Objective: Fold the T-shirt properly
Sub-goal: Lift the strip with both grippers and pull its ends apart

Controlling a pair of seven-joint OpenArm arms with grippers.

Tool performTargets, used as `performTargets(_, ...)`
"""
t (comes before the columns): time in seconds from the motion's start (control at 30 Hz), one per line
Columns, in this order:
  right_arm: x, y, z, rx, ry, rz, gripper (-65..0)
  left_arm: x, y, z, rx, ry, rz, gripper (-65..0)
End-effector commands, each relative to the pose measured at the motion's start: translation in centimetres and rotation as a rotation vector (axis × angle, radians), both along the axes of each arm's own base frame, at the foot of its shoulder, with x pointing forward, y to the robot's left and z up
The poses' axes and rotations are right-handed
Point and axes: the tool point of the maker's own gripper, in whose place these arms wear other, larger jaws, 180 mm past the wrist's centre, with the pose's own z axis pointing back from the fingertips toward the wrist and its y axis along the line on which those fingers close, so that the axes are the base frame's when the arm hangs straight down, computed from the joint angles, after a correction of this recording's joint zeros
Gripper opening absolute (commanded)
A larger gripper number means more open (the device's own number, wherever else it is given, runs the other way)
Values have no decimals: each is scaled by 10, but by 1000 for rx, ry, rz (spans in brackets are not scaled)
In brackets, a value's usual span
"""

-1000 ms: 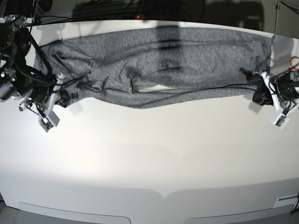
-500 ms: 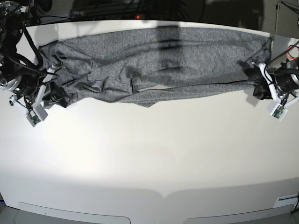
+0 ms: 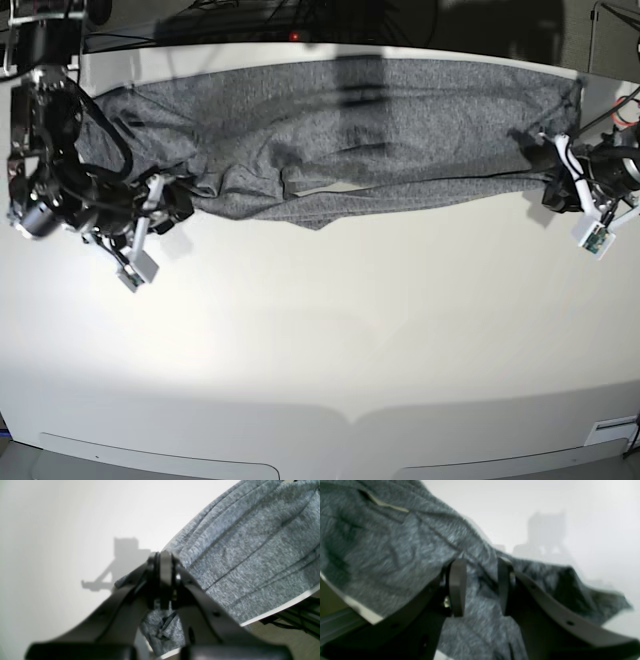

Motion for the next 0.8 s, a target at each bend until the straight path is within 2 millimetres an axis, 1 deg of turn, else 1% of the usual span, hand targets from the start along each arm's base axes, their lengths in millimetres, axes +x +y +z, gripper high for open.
performTargets(0.0, 12, -3, 7, -12, -22, -3, -431, 7, 2, 12, 4, -41, -3, -650)
performTargets(0.1, 14, 0, -9, -37, 53, 25, -431, 7, 2, 12, 4, -40, -3, -650)
performTargets(0.23, 13, 5, -20, -64, 110, 62, -431, 7, 2, 12, 4, -40, -3, -650)
performTargets(0.37, 16, 9, -20, -61, 104, 74, -431, 7, 2, 12, 4, -40, -3, -650)
performTargets(0.5, 18, -1, -24, -123, 96, 65, -431, 7, 2, 12, 4, -40, -3, -650)
performTargets(0.6, 18, -2, -24, -126, 95, 64, -430, 7, 2, 12, 4, -40, -3, -650)
performTargets(0.7, 19, -1, -24, -120, 89, 62, -381, 7, 2, 12, 4, -40, -3, -650)
performTargets(0.77, 19, -2, -27, -116, 97, 55, -373, 7, 2, 12, 4, -39, -3, -650)
